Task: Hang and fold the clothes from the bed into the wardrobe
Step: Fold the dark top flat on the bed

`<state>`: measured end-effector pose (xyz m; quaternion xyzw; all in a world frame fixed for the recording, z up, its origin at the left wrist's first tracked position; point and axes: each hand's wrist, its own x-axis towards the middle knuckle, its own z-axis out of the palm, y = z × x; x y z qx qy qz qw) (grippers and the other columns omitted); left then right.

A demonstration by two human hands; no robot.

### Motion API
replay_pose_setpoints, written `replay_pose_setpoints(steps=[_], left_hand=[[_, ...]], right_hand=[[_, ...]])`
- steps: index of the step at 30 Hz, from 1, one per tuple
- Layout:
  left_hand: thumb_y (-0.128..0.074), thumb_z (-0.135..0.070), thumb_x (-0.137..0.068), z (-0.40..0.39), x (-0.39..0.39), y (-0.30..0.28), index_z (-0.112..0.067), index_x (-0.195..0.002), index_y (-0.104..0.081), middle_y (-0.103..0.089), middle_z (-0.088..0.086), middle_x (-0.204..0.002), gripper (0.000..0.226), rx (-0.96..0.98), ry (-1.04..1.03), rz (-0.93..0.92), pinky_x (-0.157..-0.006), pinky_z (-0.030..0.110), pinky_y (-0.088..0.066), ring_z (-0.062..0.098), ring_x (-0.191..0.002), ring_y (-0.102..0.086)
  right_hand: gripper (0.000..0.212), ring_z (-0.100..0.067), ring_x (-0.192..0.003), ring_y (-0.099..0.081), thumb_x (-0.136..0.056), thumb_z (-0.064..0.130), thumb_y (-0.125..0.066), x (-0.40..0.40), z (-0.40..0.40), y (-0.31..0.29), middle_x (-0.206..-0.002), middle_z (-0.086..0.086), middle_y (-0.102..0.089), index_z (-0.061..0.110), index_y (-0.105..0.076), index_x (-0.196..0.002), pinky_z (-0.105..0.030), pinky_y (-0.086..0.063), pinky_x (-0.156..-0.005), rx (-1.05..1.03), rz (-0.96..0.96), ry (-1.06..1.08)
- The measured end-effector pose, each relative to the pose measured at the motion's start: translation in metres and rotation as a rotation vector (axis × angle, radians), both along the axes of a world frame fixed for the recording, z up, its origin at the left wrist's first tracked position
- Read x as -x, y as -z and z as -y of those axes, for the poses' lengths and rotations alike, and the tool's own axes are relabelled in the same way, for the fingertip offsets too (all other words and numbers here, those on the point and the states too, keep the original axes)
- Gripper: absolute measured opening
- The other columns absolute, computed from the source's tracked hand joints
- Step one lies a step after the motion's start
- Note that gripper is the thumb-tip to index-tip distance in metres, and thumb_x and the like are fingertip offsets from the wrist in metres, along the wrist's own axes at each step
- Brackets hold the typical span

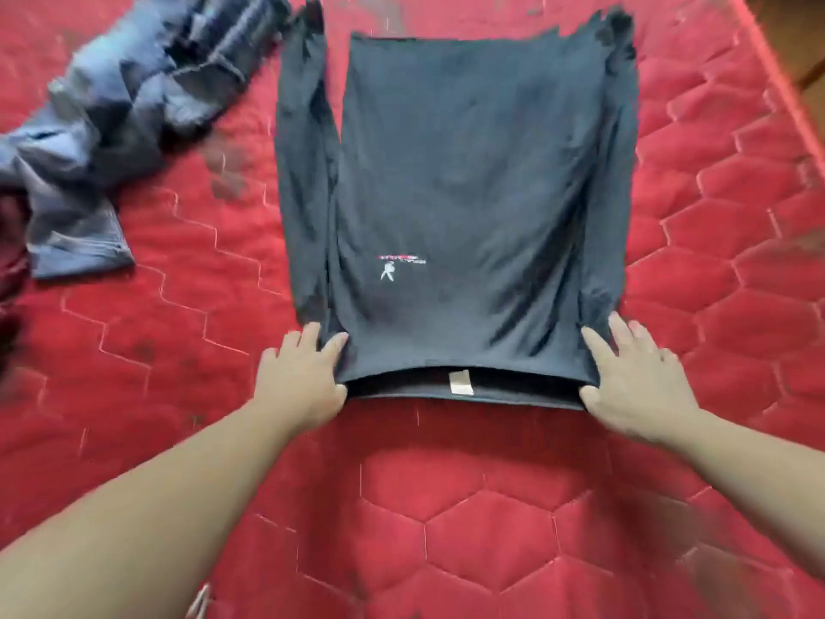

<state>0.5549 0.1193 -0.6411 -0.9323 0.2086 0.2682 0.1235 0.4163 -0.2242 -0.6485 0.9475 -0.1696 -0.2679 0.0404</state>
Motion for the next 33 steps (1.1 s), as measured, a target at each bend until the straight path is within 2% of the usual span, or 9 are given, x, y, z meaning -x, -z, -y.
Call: replay_pose_setpoints(steps=[4, 8, 10, 13, 17, 20, 24, 29, 33], left_hand=[[-0.066, -0.033, -0.054, -0.013, 0.034, 0.018, -0.029, -0.144, -0.046, -0.045, 0.01, -0.148, 0.092, 0.119, 0.286, -0.039, -0.106, 0.056, -0.038, 0.031, -0.137, -0.043], [-0.046, -0.038, -0.085, -0.01, 0.052, 0.015, -0.034, -0.155, -0.006, -0.001, 0.002, -0.164, 0.081, 0.043, 0.274, -0.186, -0.121, 0.049, -0.005, 0.023, -0.151, -0.004], [-0.032, -0.057, -0.084, -0.006, 0.05, 0.011, -0.037, -0.154, -0.008, -0.002, 0.0, -0.164, 0.077, 0.049, 0.263, -0.18, -0.12, 0.05, 0.001, 0.02, -0.15, -0.003], [-0.017, -0.084, -0.067, 0.014, 0.034, 0.006, -0.042, -0.146, -0.03, -0.026, -0.006, -0.156, 0.09, 0.231, 0.185, -0.11, -0.12, 0.05, -0.002, 0.018, -0.145, -0.018], [-0.012, -0.077, -0.08, 0.051, 0.001, 0.036, -0.044, -0.151, -0.017, -0.011, -0.006, -0.163, 0.078, 0.316, 0.132, 0.034, -0.12, 0.05, -0.003, 0.02, -0.15, -0.004], [-0.023, -0.07, -0.091, 0.059, -0.004, 0.066, -0.045, -0.152, -0.003, 0.006, -0.008, -0.164, 0.068, 0.299, 0.039, 0.041, -0.118, 0.056, 0.003, 0.019, -0.15, 0.01], [-0.008, -0.077, -0.083, 0.035, 0.012, 0.086, -0.048, -0.15, 0.008, 0.015, -0.01, -0.162, 0.075, 0.283, -0.051, 0.124, -0.116, 0.059, 0.008, 0.018, -0.148, 0.018], [-0.005, -0.077, -0.078, 0.028, 0.02, 0.078, -0.047, -0.151, 0.001, 0.01, -0.007, -0.163, 0.08, 0.288, -0.075, 0.119, -0.116, 0.06, 0.007, 0.019, -0.149, 0.015], [-0.01, -0.073, -0.083, 0.064, -0.002, 0.069, -0.048, -0.151, -0.003, 0.006, -0.006, -0.164, 0.072, 0.372, 0.078, 0.159, -0.115, 0.06, 0.01, 0.021, -0.15, 0.012]], right_hand=[[0.091, -0.039, -0.136, -0.039, -0.053, 0.04, -0.061, 0.044, -0.009, 0.012, -0.152, -0.018, -0.036, 0.015, -0.051, -0.14, -0.06, -0.029, -0.102, -0.019, 0.09, -0.217], [0.076, -0.035, -0.121, -0.058, -0.06, 0.047, -0.054, 0.072, -0.016, 0.013, -0.134, -0.016, -0.059, 0.017, -0.063, -0.129, -0.064, -0.044, -0.091, -0.062, -0.04, -0.287], [0.073, -0.033, -0.116, -0.062, -0.072, 0.063, -0.043, 0.074, -0.018, 0.013, -0.13, -0.013, -0.062, 0.018, -0.067, -0.123, -0.062, -0.039, -0.095, -0.069, -0.039, -0.27], [0.076, -0.032, -0.126, -0.052, -0.081, 0.072, -0.034, 0.047, -0.029, 0.012, -0.139, -0.011, -0.053, 0.02, -0.06, -0.13, -0.055, -0.027, -0.108, -0.158, 0.172, -0.182], [0.067, -0.036, -0.136, -0.039, -0.088, 0.054, -0.028, -0.008, -0.049, 0.033, -0.151, -0.016, -0.038, 0.018, -0.048, -0.141, -0.056, -0.031, -0.109, -0.209, 0.395, -0.045], [0.072, -0.034, -0.144, -0.024, -0.087, 0.059, -0.023, -0.017, -0.052, 0.063, -0.158, -0.014, -0.023, 0.024, -0.033, -0.15, -0.056, -0.022, -0.113, -0.165, 0.391, 0.0], [0.073, -0.029, -0.147, -0.016, -0.088, 0.062, -0.027, 0.01, -0.04, 0.082, -0.16, -0.012, -0.018, 0.025, -0.029, -0.151, -0.054, -0.014, -0.116, -0.14, 0.406, 0.011], [0.074, -0.029, -0.145, -0.024, -0.087, 0.062, -0.031, 0.028, -0.024, 0.073, -0.159, -0.012, -0.024, 0.022, -0.038, -0.148, -0.058, -0.02, -0.113, -0.155, 0.366, -0.052], [0.068, -0.03, -0.144, -0.023, -0.088, 0.059, -0.033, -0.008, -0.026, 0.066, -0.158, -0.011, -0.025, 0.025, -0.037, -0.147, -0.058, -0.017, -0.112, -0.184, 0.458, -0.07]])
